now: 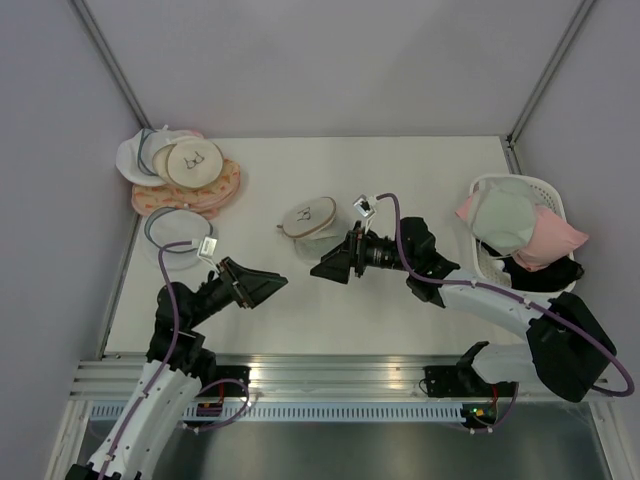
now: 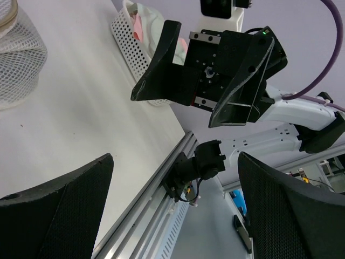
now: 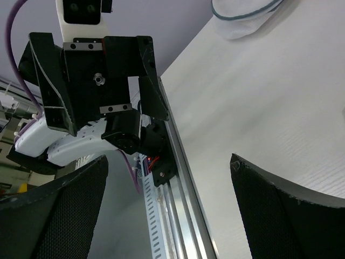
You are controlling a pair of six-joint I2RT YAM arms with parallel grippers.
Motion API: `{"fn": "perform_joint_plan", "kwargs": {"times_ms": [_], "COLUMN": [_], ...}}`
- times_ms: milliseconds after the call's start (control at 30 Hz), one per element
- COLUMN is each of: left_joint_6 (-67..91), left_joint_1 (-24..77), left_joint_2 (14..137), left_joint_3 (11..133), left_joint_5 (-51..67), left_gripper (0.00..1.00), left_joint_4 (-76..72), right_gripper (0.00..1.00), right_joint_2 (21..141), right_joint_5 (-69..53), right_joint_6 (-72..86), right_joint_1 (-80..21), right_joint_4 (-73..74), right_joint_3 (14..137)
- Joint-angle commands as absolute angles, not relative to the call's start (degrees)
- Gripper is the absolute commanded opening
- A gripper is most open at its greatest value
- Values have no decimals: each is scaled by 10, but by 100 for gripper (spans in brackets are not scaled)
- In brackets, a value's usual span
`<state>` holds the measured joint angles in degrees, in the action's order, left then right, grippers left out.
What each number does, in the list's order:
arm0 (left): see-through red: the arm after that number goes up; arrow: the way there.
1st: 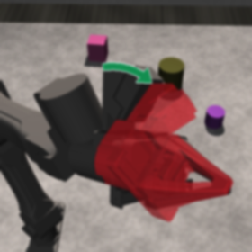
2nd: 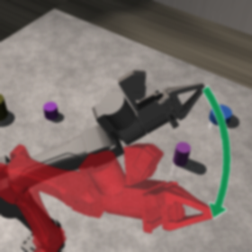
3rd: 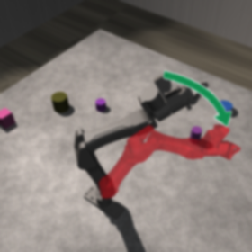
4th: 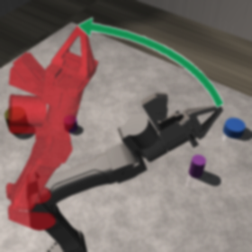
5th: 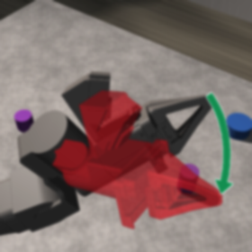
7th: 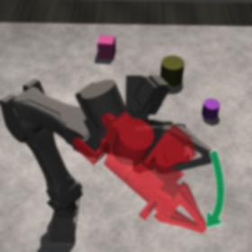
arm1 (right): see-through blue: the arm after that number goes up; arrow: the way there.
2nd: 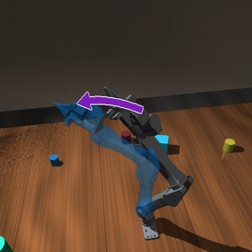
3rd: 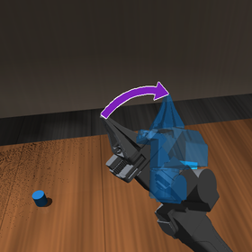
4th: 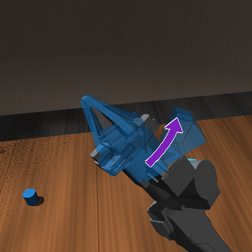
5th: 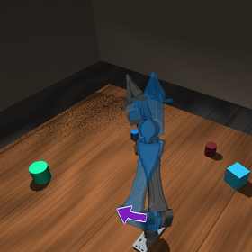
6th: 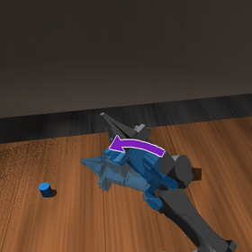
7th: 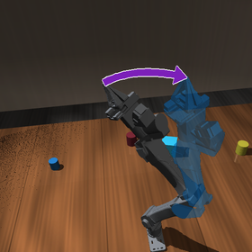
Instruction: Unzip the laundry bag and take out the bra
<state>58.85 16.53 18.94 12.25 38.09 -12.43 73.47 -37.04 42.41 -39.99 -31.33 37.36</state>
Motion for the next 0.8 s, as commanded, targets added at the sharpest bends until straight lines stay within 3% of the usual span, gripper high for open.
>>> {"fn": "perform_joint_plan", "kwargs": {"times_ms": [0,200,333,467,500,533,567,767], "left_joint_6": [582,574,577,575,574,574,571,552], "left_joint_1": [167,167,167,167,167,167,167,167], "left_joint_2": [163,125,111,103,102,101,98,76], "left_joint_3": [124,113,105,103,103,103,104,113], "left_joint_5": [396,394,399,402,403,405,406,400], "left_gripper": [100,100,100,100,100,100,100,100], "left_joint_4": [-134,-110,-107,-105,-105,-103,-98,-58], "right_gripper": [98,98,98,97,84,33,1,0], "right_joint_2": [744,750,770,858,875,891,918,920], "right_joint_5": [-360,-328,-306,-341,-346,-359,-363,-201], "right_joint_6": [427,468,587,648,648,645,635,474], "right_joint_1": [-411,-427,-426,-425,-425,-425,-425,-429], "right_joint_4": [-347,-426,-523,-638,-642,-629,-622,-385], "right_joint_3": [391,372,346,344,353,378,388,470]}}
